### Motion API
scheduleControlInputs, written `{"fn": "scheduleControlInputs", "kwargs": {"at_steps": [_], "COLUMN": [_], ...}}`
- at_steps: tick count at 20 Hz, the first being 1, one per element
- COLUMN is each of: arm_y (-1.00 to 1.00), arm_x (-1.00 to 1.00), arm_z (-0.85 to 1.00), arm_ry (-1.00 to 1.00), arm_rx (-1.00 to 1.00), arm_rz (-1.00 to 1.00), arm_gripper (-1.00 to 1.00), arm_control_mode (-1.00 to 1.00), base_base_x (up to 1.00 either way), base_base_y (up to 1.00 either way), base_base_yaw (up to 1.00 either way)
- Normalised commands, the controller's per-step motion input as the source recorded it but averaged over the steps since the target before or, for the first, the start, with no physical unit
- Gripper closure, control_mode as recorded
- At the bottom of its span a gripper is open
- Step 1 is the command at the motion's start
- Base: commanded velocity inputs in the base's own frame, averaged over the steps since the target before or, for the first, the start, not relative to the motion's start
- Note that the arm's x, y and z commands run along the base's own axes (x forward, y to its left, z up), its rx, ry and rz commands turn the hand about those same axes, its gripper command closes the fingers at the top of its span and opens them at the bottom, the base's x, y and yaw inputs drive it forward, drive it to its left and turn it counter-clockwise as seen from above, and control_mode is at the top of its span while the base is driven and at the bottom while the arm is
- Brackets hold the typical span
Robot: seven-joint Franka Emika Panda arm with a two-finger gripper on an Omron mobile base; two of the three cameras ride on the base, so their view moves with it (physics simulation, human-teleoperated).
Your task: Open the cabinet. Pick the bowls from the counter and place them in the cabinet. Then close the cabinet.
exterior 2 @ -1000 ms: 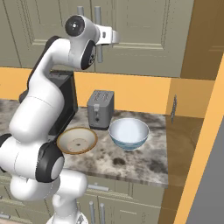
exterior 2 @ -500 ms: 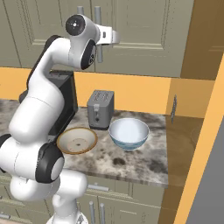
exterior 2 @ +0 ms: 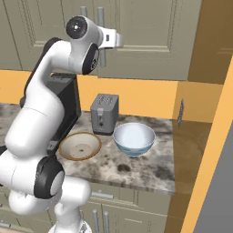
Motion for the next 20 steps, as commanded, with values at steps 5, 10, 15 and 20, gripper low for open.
{"fn": "scheduleControlInputs", "kwargs": {"at_steps": [5,10,15,20], "arm_y": [-0.20,-0.35,-0.39,-0.49], "arm_x": [-0.53,-0.49,-0.53,-0.66], "arm_z": [0.09,0.07,0.06,0.01], "arm_ry": [-0.06,0.00,0.00,0.00], "arm_rx": [0.00,0.00,0.00,0.00], "arm_rz": [0.02,0.00,0.01,0.00], "arm_gripper": [1.00,1.00,1.00,1.00], "arm_control_mode": [-1.00,-1.00,-1.00,-1.00], "base_base_x": [0.00,0.00,0.00,0.00], "base_base_y": [0.00,0.00,0.00,0.00], "base_base_yaw": [0.00,0.00,0.00,0.00]}}
